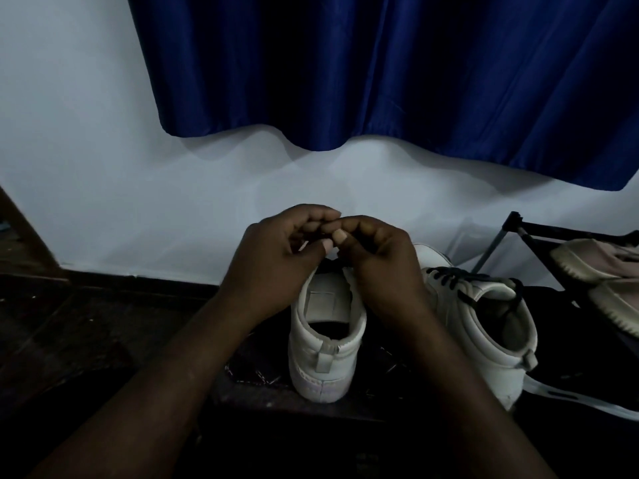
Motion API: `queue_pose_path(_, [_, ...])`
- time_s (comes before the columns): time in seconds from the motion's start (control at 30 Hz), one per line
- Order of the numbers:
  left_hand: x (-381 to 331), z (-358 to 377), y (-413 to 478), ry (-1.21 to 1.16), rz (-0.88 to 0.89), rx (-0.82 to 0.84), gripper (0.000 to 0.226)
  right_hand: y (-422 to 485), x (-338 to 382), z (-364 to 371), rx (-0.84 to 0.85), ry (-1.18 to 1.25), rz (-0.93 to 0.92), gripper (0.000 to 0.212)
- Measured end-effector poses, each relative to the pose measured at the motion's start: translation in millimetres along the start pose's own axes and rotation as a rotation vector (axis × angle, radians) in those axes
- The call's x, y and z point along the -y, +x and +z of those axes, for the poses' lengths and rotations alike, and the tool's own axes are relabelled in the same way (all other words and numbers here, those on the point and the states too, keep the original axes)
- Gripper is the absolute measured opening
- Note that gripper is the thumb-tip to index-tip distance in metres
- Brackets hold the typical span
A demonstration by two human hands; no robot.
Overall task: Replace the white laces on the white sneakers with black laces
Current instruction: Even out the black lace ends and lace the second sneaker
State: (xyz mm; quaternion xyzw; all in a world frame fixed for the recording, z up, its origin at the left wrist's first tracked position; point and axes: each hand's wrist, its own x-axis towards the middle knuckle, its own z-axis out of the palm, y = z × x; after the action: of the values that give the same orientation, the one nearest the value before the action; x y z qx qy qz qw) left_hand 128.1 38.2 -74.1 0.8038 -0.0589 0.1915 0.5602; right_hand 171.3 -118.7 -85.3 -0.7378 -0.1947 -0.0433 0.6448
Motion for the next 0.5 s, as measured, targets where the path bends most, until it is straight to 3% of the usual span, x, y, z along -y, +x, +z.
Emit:
queue_pose_path(0.23, [3.2, -5.6, 0.6, 0.154, 0.002, -0.097, 0.015, 2.7, 0.3, -9.9, -0.172, 0.018, 0.059, 0.019])
queue_pose_path(0.33, [4.6, -8.4, 2.3, 0.158, -0.044, -0.148, 0.017, 3.4, -1.3, -11.5, -0.135, 0.078, 0.079, 0.008])
queue_pose_path(0.4, [6.8, -9.3, 3.0, 0.145, -0.105, -0.216, 0.018, 1.6, 0.3, -10.4, -0.078, 0.103, 0.106, 0.015])
queue_pose_path(0.5, [3.9, -10.1, 2.3, 0.12, -0.1, -0.219, 0.037, -0.2, 3.7, -8.8, -0.04, 0.085, 0.108, 0.014])
